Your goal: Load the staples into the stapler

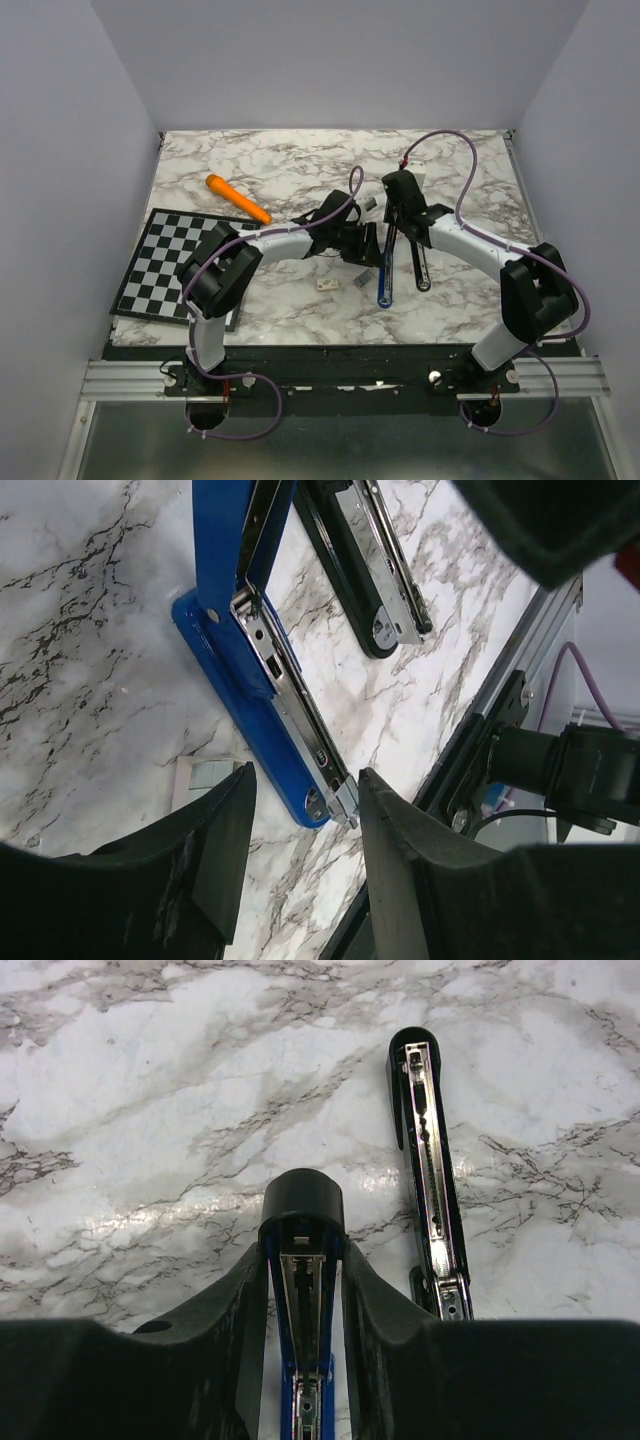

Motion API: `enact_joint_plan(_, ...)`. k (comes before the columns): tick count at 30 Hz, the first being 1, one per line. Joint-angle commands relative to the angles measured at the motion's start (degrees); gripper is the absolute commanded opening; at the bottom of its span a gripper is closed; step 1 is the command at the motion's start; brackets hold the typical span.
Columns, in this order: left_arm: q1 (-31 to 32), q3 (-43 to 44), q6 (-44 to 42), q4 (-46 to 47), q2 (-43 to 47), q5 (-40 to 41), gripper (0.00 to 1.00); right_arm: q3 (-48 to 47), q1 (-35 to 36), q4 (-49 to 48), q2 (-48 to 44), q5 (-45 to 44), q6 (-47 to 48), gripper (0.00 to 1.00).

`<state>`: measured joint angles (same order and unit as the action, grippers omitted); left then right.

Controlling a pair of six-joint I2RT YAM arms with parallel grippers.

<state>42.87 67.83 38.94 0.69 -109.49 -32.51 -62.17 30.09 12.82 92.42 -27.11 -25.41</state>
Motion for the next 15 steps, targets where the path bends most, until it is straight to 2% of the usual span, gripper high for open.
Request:
enact_joint_plan(1, 0.4, 2.0, 2.0, -0.2, -2.0, -2.1, 0.53, 0.4, 0.4, -6.8, -2.2, -5.7, 0.6, 0.02)
enact_joint_plan(15, 0.5, 3.6, 3.0, -0.2, -4.9, -1.5, 0.52, -2.3, 0.5, -12.3, 0.9, -10.2, 2.9, 0.02)
